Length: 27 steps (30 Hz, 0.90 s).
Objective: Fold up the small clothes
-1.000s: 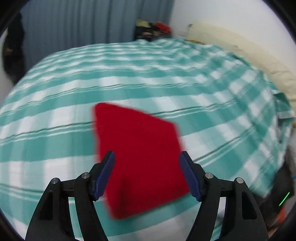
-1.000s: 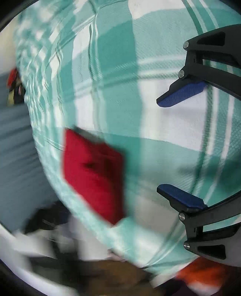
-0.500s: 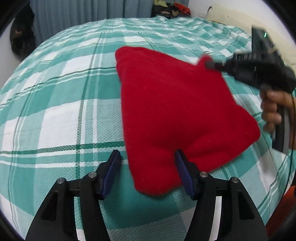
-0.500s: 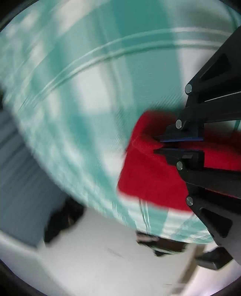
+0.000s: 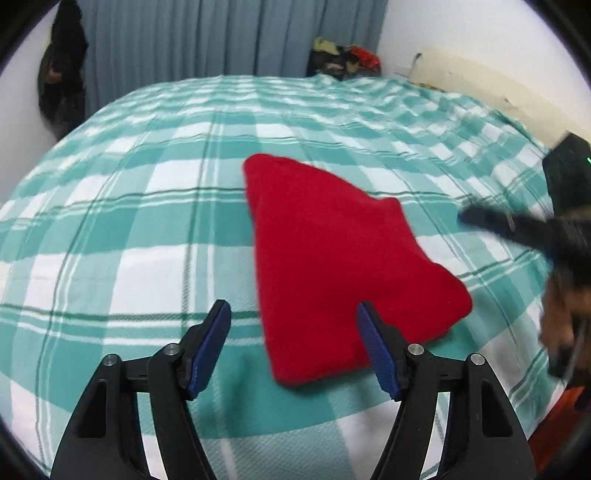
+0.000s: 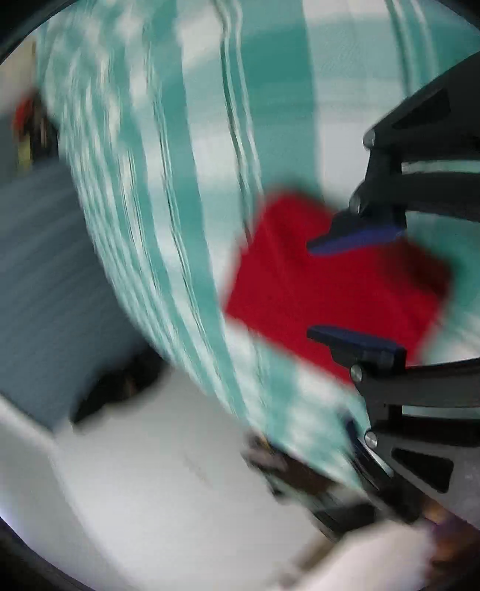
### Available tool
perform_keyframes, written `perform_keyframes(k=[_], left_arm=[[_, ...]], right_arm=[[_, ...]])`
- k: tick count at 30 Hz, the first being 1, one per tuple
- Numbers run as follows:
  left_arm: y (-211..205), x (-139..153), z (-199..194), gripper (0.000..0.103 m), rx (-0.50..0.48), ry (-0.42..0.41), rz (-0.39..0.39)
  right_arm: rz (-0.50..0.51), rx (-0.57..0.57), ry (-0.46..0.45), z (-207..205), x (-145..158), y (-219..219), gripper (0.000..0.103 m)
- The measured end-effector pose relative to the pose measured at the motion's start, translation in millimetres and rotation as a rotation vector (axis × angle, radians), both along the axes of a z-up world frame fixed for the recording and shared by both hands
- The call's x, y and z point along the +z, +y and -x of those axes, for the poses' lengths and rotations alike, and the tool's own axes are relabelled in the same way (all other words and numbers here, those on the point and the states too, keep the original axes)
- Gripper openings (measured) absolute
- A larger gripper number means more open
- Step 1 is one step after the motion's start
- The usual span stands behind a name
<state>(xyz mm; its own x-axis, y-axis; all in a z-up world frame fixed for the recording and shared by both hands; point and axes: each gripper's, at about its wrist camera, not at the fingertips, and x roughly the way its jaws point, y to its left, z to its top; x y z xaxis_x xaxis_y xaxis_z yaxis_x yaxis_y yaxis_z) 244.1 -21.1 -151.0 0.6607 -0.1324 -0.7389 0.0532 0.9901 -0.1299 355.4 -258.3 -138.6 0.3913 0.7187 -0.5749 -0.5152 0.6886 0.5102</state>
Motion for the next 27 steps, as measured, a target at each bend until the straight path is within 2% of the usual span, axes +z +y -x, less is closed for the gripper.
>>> perform_keyframes(k=[1, 2, 3, 4, 5, 6, 7, 10, 14, 17, 19, 23, 27], left_arm=[[-8, -11, -6, 0.069, -0.017, 0.034, -0.045], [-12, -22, -12, 0.069, -0.027, 0.074, -0.079], [-15, -37, -17, 0.069, -0.034, 0.121, -0.108], [-15, -51, -21, 0.07, -0.04, 0.165, -0.11], [-11, -54, -20, 0.071, -0.031, 0.163, -0.08], [-7, -49, -18, 0.074, -0.017, 0.156, -0.056], [-4, -45, -16, 0.078, -0.006, 0.158, -0.048], [3, -31, -9, 0.079, 0.017, 0.147, -0.031], [2, -23, -4, 0.079, 0.029, 0.153, -0.084], [0, -26, -4, 0.08, 0.038, 0.165, -0.103], [-2, -27, -6, 0.08, 0.039, 0.171, -0.121], [-3, -23, -4, 0.08, 0.033, 0.168, -0.153], [-4, -21, -4, 0.08, 0.026, 0.166, -0.173]], right_arm=[[0.037, 0.06, -0.004, 10, -7, 12, 0.033], [0.122, 0.092, 0.001, 19, -23, 22, 0.029], [0.236, 0.098, 0.042, 23, -49, 30, 0.018], [0.307, 0.079, 0.119, 21, -76, 29, 0.015], [0.271, 0.045, 0.164, 19, -91, 22, 0.014], [0.206, 0.006, 0.182, 18, -92, 12, 0.012], [0.211, -0.006, 0.184, 17, -89, 11, 0.012], [0.258, -0.006, 0.158, 22, -73, 13, 0.018], [0.24, -0.02, 0.092, 34, -40, 5, 0.019], [0.233, -0.038, 0.077, 48, -26, -1, 0.027], [0.236, -0.062, 0.09, 51, -31, -4, 0.032], [0.216, -0.1, 0.141, 58, -45, -15, 0.033], [0.207, -0.116, 0.144, 62, -48, -17, 0.037]])
